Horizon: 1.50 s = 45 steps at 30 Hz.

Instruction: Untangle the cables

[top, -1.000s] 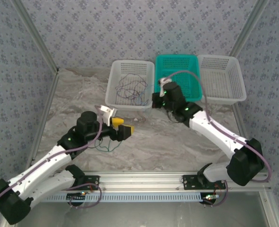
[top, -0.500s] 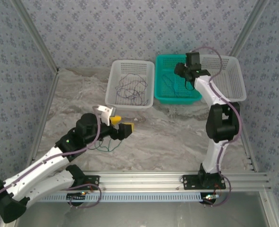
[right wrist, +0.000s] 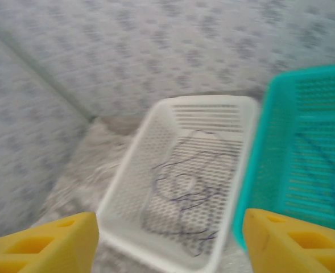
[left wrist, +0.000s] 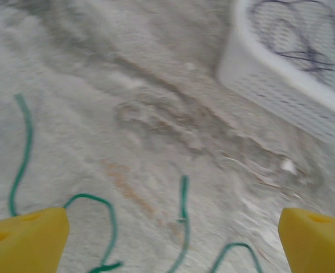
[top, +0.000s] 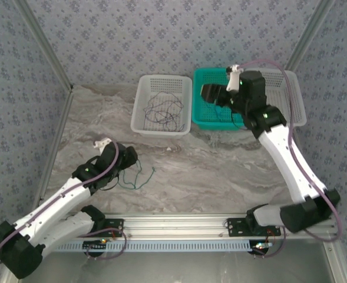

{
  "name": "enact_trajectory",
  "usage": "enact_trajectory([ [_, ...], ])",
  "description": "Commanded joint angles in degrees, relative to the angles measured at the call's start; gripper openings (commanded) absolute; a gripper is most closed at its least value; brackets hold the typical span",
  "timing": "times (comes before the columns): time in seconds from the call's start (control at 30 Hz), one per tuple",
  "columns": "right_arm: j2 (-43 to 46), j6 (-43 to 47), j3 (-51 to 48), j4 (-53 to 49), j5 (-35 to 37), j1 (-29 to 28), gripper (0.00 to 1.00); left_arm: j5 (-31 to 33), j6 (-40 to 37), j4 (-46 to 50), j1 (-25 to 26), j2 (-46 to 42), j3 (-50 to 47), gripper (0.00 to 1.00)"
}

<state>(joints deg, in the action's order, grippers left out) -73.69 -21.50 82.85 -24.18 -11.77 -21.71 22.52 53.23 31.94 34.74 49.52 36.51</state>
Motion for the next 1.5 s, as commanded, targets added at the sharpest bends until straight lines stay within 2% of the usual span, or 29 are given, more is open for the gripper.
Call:
enact_trajectory([
  [0.0,3.52,4.3,-5.85,-5.62,-4.07,-4.23,0.72,1.06,2.95,4.28,-6.62,-1.72,-1.71,0.94],
  [0.07,5.8,4.45,-8.33,-7.74,-3.73,-6.31,0.73,-3.77,0.8,2.55,-12.32,-2.76,-3.61,0.94],
  [0.17,7.71,4.02,-12.1,-8.95,-2.3,-7.87,0.73,-14.64,-1.95,-2.54,-20.21,-3.5,-6.36,0.94],
  [0.23,7.93,3.34,-13.98,-8.86,-0.7,-7.99,0.73,-22.54,-2.07,-7.78,-23.5,-2.71,-8.2,0.94],
  [0.3,7.23,2.98,-14.03,-8.73,0.15,-7.99,0.73,-25.4,-0.92,-9.33,-24.53,-0.48,-8.49,0.94],
  [0.43,4.92,2.86,-12.96,-8.25,-0.91,-8.04,0.73,-22.46,-0.04,-5.3,-25.41,3.92,-6.66,0.93],
  [0.63,2.79,3.31,-11.81,-8.06,-1.56,-8.08,0.73,-8.6,-6.09,-7.33,-25.83,3.38,-7.5,0.93],
  [0.73,2.65,3.15,-12.11,-8.33,-1.23,-8.07,0.73,-7.21,-9.87,-11.52,-26.0,4.82,-7.45,0.9],
  [0.83,2.81,2.79,-12.41,-8.85,-0.83,-8.04,0.73,-7.5,-11.92,-13.99,-26.8,9.44,-6.27,0.68],
  [0.9,3.01,2.63,-12.69,-8.86,-0.55,-8.08,0.73,-9.2,-13.29,-15.31,-27.43,13.74,-4.98,0.61],
  [1.17,3.37,2.52,-13.15,-8.77,-0.16,-8.16,0.73,-10.38,-15.84,-23.76,-27.83,24.67,-3.44,0.6],
  [1.37,3.46,2.42,-12.98,-9.3,-0.32,-8.12,0.73,-7.26,-17.03,-23.1,-27.91,29.93,-0.71,0.5],
  [1.47,3.64,2.17,-12.98,-9.13,-0.58,-8.14,0.73,-6.74,-17.39,-22.47,-28.23,31.44,0.06,0.39],
])
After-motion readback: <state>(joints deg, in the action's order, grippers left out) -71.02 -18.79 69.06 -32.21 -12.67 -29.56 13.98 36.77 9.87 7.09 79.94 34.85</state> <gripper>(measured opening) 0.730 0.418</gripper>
